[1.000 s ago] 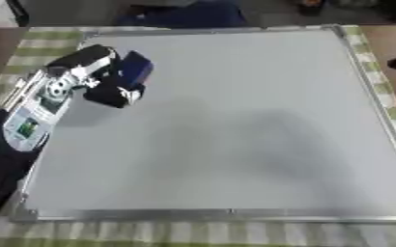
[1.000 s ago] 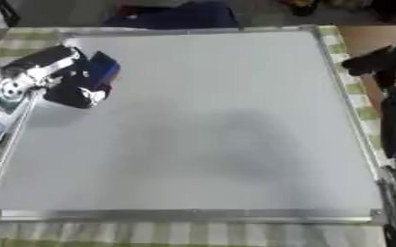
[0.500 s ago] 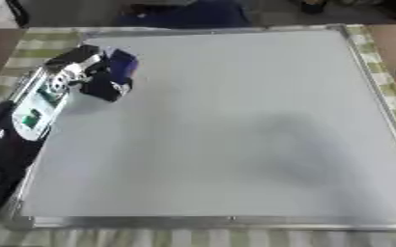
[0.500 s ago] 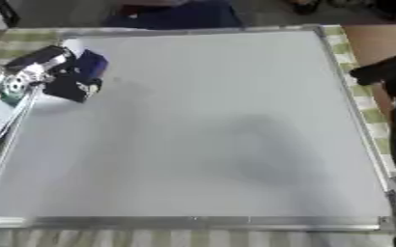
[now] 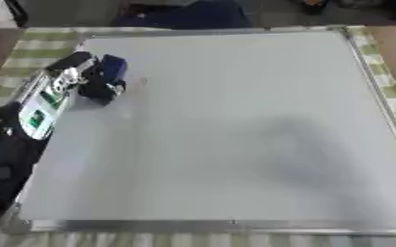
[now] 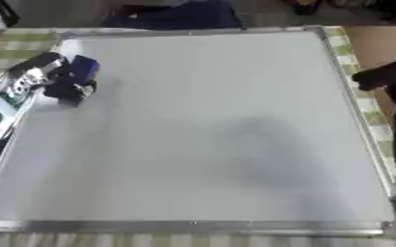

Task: Wipe the whiteboard clean with a brush.

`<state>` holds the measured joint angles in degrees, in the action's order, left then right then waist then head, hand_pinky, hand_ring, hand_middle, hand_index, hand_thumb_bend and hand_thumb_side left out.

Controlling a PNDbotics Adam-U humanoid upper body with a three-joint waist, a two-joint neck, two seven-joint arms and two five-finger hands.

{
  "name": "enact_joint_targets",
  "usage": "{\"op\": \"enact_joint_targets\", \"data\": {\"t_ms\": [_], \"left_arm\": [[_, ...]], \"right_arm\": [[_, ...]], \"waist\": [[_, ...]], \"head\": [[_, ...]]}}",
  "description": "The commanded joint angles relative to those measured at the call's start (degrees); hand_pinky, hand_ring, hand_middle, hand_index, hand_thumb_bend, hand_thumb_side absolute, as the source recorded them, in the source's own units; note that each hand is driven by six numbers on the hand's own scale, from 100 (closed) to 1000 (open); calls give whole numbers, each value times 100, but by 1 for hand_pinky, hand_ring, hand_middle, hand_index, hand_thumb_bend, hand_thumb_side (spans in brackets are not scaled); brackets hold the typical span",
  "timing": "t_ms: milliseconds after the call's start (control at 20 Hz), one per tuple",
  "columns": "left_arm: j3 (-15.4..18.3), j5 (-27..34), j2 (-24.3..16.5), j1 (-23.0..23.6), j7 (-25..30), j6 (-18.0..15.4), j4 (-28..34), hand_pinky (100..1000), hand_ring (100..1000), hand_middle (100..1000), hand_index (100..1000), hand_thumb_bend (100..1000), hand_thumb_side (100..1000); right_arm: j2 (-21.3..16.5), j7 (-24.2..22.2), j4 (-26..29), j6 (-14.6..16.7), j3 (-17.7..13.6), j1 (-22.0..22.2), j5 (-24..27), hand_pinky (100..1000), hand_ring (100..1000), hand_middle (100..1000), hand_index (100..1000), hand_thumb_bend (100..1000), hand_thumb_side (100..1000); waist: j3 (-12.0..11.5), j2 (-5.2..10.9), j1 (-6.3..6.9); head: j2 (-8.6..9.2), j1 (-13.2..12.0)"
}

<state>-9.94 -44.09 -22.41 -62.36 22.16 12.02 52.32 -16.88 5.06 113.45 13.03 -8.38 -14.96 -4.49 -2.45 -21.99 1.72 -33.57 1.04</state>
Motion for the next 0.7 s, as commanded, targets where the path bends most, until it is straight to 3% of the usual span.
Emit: {"op": "enact_joint_targets", "data": {"t_ms": [50, 700], "left_arm": [[88, 4, -39, -188, 4, -40, -13, 394, 583, 407, 100, 133, 410], [244, -365, 99, -450, 122, -142, -312, 420, 604, 408, 100, 123, 428]], "right_arm": [[-54, -8, 114, 9, -4, -56, -22, 720, 627, 484, 495, 100, 968], [-45, -44, 114, 1, 17, -101, -10, 720, 627, 483, 494, 100, 968]], "waist": [[12, 100, -10], [74, 41, 8]], "head": [[90, -30], [196, -75]]}}
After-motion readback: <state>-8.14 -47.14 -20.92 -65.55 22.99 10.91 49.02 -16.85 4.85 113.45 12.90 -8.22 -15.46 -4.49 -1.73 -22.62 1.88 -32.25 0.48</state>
